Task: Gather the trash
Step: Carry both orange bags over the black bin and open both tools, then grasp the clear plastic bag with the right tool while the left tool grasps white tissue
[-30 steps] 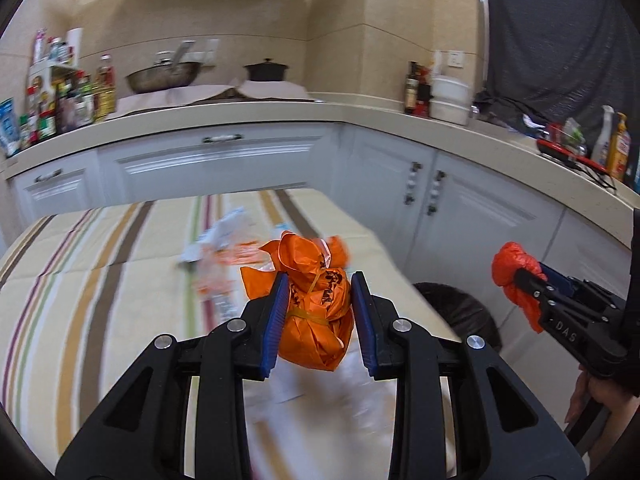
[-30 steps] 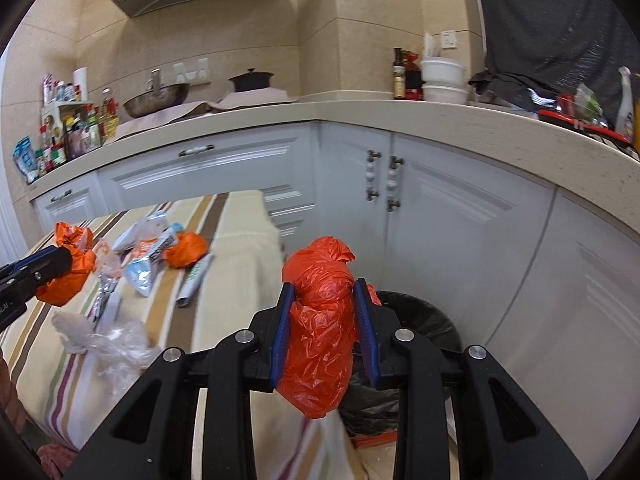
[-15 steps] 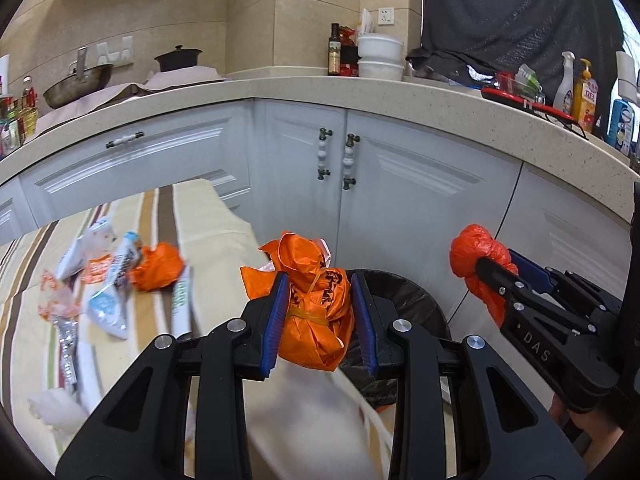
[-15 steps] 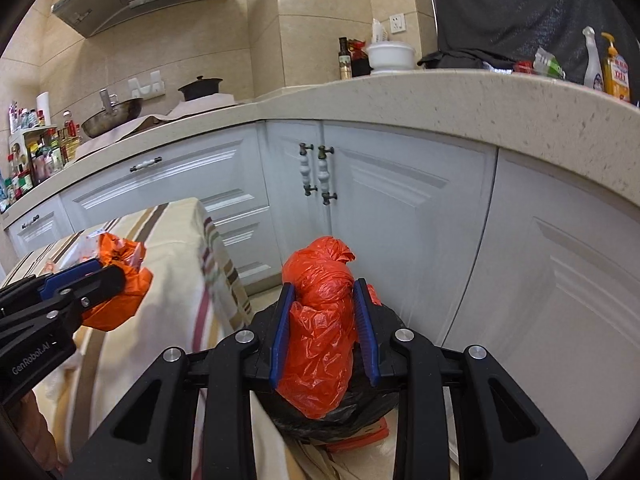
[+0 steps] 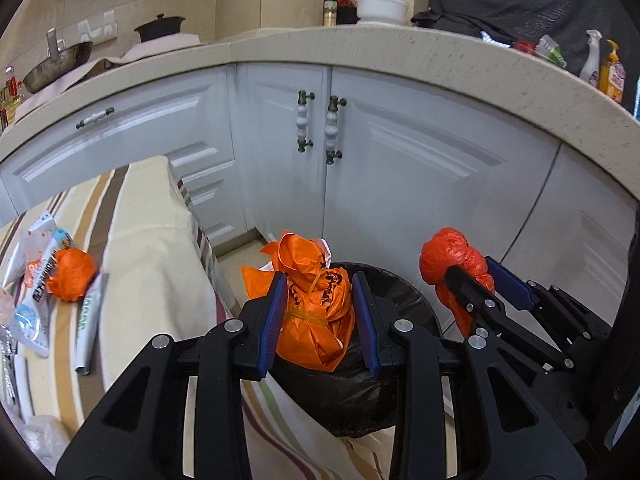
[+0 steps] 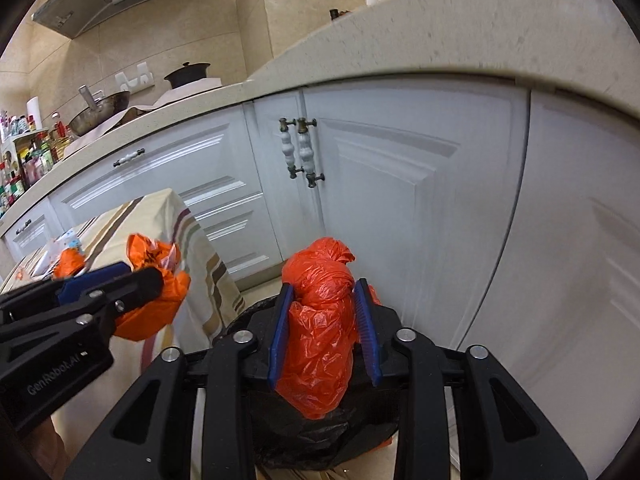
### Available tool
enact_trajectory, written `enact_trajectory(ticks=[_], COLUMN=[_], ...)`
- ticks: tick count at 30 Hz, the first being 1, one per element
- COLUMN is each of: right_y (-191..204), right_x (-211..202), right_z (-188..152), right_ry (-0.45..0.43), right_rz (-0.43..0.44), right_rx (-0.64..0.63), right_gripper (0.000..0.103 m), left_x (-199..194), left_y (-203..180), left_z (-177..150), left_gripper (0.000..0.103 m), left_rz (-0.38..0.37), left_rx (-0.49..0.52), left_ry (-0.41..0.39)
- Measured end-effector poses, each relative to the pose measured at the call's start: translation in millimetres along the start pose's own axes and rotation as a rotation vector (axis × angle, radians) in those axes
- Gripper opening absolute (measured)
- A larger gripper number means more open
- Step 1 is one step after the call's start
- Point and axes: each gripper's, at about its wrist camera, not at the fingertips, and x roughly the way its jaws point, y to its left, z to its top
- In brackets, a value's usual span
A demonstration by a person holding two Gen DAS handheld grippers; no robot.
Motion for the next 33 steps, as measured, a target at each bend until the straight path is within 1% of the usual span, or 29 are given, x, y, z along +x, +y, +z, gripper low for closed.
enact_trajectory(ticks=[1,2,3,6,10,15,17,20,23,27,30,33], right_y=[-1.4,-2.1,-4.4,-9.5,-13.6,-7.0,-2.3,10.9,23.7,50.8,74.1,100.3], right_x=[3.1,5.5,7.6,10.1,4.7,-13.3,-21.8,-38.2,-49.0,-63.8,-73.7,-80.7], right_z=[0.1,-0.1,-0.2,-1.2,-2.3,1.4,3.5,6.1,6.5,4.0,-0.3,-6.3], right_ry=[0.002,0.0,-0.001,0.003,0.003,-0.017,-0.032,-0.056,-0.068,-0.073,-0.077,-0.074], right_rz=[-0.003,-0.009,-0.014,-0.027,-0.041,-0.051,-0.052,-0.047,-0.037,-0.011,0.019,0.055], right_rx=[0.005,0.01,0.017,0.03,0.045,0.039,0.036,0.024,0.012,-0.011,-0.032,-0.059], right_gripper=[0.045,0.049,0.051,0.052,0.052,0.053,0.055,0.057,0.058,0.058,0.06,0.06], left_x=[4.9,9.2,11.8,13.1,6.5,-14.2,-27.3,-47.4,-68.8,-97.8,-121.2,-142.5], left_y=[-0.3,-0.3,0.2,0.7,4.1,13.8,20.6,32.9,50.3,79.6,104.0,131.6], left_z=[0.3,0.6,0.7,0.8,1.0,2.9,2.7,1.6,-2.0,-11.0,-21.2,-34.0], left_gripper=[0.038,0.047,0.053,0.055,0.056,0.056,0.057,0.06,0.06,0.061,0.065,0.066], left_rz=[0.005,0.011,0.015,0.013,0.004,-0.012,-0.013,0.001,0.016,0.043,0.09,0.141], left_rx=[-0.003,-0.009,-0.017,-0.025,-0.026,-0.027,-0.027,-0.025,-0.029,-0.046,-0.047,-0.066], left_ry=[0.009,0.017,0.018,0.016,0.004,-0.023,-0.037,-0.063,-0.082,-0.099,-0.119,-0.132])
